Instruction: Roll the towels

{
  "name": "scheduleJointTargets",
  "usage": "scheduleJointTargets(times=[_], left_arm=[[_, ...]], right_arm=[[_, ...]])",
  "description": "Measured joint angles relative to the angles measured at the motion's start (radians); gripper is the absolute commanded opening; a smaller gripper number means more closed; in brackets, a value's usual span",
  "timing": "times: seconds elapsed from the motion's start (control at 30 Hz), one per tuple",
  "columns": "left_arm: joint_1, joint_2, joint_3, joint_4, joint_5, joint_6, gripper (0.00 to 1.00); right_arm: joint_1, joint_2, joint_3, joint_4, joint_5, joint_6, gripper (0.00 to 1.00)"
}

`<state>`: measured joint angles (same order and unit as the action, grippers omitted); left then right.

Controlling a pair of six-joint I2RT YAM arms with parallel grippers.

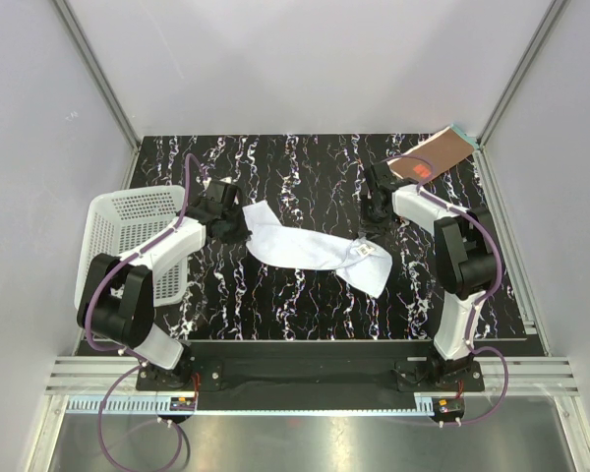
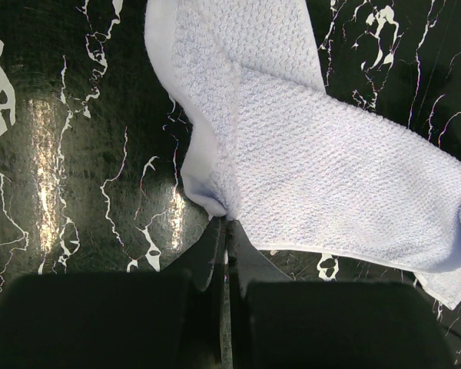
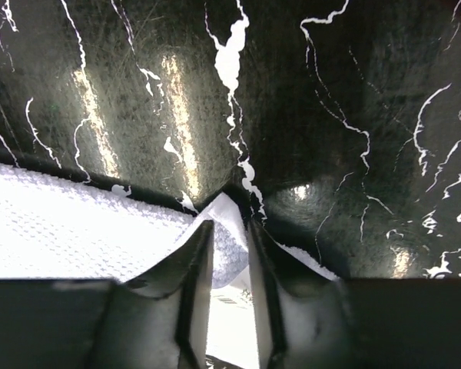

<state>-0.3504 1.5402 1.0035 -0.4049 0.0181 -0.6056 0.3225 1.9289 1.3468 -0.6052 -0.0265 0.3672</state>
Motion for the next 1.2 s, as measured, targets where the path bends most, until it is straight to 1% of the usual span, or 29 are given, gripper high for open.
scheduleJointTargets(times=[0.03,0.1,0.2,0.47,0.5,0.53,0.57,0.63,0.67,0.73,0.83,0.9,0.93,0.97,1.0,1.1,1.2], left_arm=[[0.000,0.000,0.000,0.000,0.000,0.000,0.00],[0.000,0.000,0.000,0.000,0.000,0.000,0.00],[0.000,0.000,0.000,0.000,0.000,0.000,0.00],[0.000,0.000,0.000,-0.001,-0.001,0.000,0.00],[0.000,0.000,0.000,-0.001,-0.001,0.000,0.00],[0.000,0.000,0.000,-0.001,-0.001,0.000,0.00],[0.000,0.000,0.000,-0.001,-0.001,0.000,0.00],[0.000,0.000,0.000,-0.001,-0.001,0.001,0.00],[0.000,0.000,0.000,-0.001,-0.001,0.001,0.00],[0.000,0.000,0.000,-0.001,-0.001,0.002,0.00],[0.000,0.000,0.000,-0.001,-0.001,0.002,0.00],[0.000,0.000,0.000,-0.001,-0.001,0.003,0.00],[0.000,0.000,0.000,-0.001,-0.001,0.003,0.00],[0.000,0.000,0.000,-0.001,-0.001,0.003,0.00],[0.000,0.000,0.000,-0.001,-0.002,0.003,0.00],[0.000,0.000,0.000,-0.001,-0.002,0.003,0.00],[0.000,0.000,0.000,-0.001,-0.004,0.003,0.00]], right_arm=[[0.000,0.001,-0.001,0.001,-0.003,0.000,0.27],[0.000,0.001,-0.002,0.002,-0.009,-0.002,0.15],[0.000,0.001,-0.002,0.003,-0.018,-0.005,0.00],[0.000,-0.005,-0.020,0.011,-0.019,-0.004,0.00],[0.000,-0.010,-0.027,0.014,-0.017,-0.004,0.02],[0.000,-0.017,-0.034,0.014,-0.016,-0.004,0.46],[0.000,-0.023,-0.037,0.013,-0.011,0.000,0.65],[0.000,-0.031,-0.036,0.012,-0.006,0.000,0.86],[0.000,-0.034,-0.036,0.012,0.003,-0.002,0.89],[0.000,-0.035,-0.036,0.009,0.013,-0.010,0.89],[0.000,-0.035,-0.036,0.009,0.015,-0.011,0.87],[0.000,-0.035,-0.036,0.009,0.010,-0.011,0.81],[0.000,-0.035,-0.036,0.009,0.006,-0.010,0.76],[0.000,-0.035,-0.036,0.010,0.003,-0.009,0.71],[0.000,-0.035,-0.036,0.010,-0.005,-0.008,0.62],[0.000,-0.035,-0.038,0.013,-0.032,-0.002,0.51],[0.000,-0.035,-0.047,0.024,-0.053,0.002,0.47]])
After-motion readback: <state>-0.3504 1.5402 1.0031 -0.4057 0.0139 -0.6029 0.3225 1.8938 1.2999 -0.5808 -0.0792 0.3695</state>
